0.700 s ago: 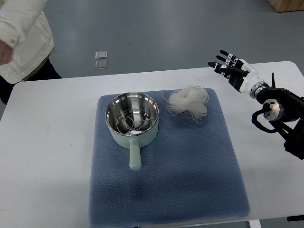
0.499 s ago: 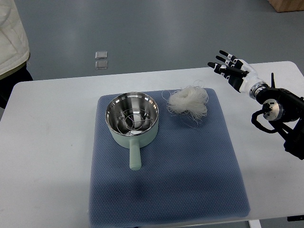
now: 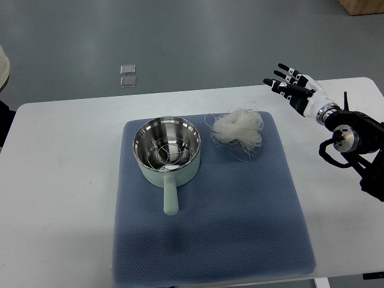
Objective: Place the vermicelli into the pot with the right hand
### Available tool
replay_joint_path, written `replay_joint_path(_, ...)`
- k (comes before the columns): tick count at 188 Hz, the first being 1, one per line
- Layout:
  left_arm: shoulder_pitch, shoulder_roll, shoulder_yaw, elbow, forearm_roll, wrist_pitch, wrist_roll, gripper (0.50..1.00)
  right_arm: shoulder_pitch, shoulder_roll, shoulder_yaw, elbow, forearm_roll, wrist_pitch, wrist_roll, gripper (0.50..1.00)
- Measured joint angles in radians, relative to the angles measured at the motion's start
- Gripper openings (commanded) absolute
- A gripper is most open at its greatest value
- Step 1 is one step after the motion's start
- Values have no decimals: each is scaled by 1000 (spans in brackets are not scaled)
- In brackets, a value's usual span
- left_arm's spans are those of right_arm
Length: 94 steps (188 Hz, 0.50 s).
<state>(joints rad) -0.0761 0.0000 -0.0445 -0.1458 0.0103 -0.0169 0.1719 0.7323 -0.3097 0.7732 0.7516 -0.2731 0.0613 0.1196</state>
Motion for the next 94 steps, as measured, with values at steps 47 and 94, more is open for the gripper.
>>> replay_joint_path(47, 0, 0, 0, 2, 0, 0, 0, 1000, 2, -7, 0, 0, -1, 5, 0, 928)
replay_joint_path(94, 0, 0, 0, 2, 1, 0, 0, 1000, 3, -11, -3, 2, -6, 27, 0, 928)
